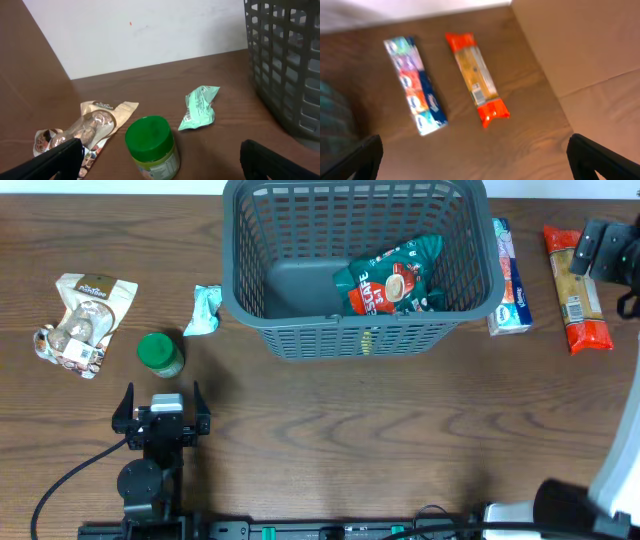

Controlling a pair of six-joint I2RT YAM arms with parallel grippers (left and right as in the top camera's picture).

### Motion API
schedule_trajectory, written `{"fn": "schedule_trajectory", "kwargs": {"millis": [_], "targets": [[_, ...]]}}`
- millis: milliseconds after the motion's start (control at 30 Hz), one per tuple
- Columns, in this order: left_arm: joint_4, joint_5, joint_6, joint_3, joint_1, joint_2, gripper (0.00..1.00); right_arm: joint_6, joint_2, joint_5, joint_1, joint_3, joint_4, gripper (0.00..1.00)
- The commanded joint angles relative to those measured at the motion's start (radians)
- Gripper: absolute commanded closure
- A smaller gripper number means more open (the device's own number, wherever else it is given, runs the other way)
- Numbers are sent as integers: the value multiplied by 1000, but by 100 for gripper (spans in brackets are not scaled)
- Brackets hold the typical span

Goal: Pack container
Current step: 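Move the right gripper to the tissue-pack bundle and grasp it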

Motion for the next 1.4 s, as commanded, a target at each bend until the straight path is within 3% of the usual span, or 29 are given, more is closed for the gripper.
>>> {"fn": "schedule_trajectory", "kwargs": {"millis": [0, 300, 667, 867, 1367], "targets": [[-20, 3, 13, -29, 3, -6, 1, -83, 89, -61, -38, -2, -8, 1], [-20, 3, 13, -29, 3, -6, 2, -128, 345, -237, -54, -2, -20, 1], [-20, 3, 13, -29, 3, -6, 1, -159, 603, -267, -54, -2, -30, 1], [-20, 3, 13, -29, 3, -6, 1, -204, 675, -365, -54, -2, -6, 1], [-20, 3, 13, -29, 3, -6, 1, -211, 726, -370, -54, -19, 63, 1]]}}
